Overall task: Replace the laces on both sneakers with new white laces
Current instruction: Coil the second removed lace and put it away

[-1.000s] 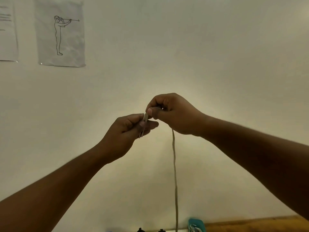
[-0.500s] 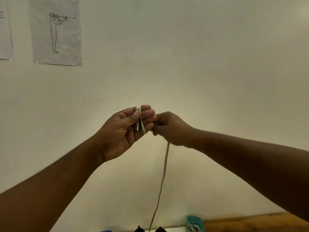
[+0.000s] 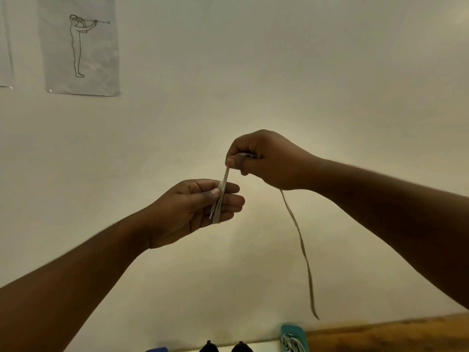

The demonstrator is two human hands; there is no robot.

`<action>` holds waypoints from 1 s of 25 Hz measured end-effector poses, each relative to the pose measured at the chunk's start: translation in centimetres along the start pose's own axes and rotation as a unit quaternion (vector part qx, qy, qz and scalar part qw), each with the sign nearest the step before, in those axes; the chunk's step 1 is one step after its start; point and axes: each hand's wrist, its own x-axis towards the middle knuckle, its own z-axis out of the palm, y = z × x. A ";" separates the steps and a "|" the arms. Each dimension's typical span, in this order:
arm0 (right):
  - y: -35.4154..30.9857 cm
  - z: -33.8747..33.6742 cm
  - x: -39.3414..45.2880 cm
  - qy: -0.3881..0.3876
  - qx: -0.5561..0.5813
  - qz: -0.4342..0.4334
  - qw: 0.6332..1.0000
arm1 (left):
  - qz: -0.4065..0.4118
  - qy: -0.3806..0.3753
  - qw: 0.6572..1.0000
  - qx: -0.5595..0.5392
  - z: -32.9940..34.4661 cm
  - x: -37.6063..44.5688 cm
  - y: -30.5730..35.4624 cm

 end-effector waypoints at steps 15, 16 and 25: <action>-1.9 5.1 -5.9 -0.160 0.009 -0.067 0.985 | 0.079 0.125 0.986 0.074 -0.1 0.3 -0.7; -2.1 3.8 -5.2 -0.137 0.008 -0.070 0.988 | 0.068 0.104 0.987 0.103 0.1 0.1 -1.3; 3.7 4.5 -1.2 0.002 0.048 0.075 0.996 | 0.035 0.055 0.997 -0.033 2.9 -1.3 -1.4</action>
